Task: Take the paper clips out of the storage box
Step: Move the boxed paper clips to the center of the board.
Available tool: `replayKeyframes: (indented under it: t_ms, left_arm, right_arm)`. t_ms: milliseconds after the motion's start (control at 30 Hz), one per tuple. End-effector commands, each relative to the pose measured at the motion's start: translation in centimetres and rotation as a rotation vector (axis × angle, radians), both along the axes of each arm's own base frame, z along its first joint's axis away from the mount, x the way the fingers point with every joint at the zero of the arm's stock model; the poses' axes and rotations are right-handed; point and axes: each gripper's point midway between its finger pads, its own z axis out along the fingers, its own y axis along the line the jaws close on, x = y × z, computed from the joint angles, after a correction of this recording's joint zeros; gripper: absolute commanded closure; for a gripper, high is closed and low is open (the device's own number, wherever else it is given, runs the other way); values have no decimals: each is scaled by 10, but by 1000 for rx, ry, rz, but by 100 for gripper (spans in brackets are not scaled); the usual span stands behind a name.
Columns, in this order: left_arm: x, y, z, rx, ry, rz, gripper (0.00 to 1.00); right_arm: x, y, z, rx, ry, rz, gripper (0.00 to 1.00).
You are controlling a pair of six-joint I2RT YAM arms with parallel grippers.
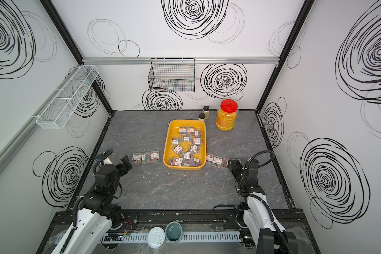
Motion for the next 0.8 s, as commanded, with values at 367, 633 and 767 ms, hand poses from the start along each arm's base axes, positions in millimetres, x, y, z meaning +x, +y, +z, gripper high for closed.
replayKeyframes:
  t_ms: [367, 633, 767]
  left_arm:
    - [-1, 2, -2, -2, -2, 17, 1]
    - [-1, 2, -3, -3, 1, 19, 1]
    - [0, 2, -2, -1, 2, 19, 1]
  right_arm:
    - [27, -49, 26, -186, 36, -65, 14]
    - [54, -28, 13, -117, 32, 71, 17]
    - [56, -17, 15, -153, 29, 96, 17]
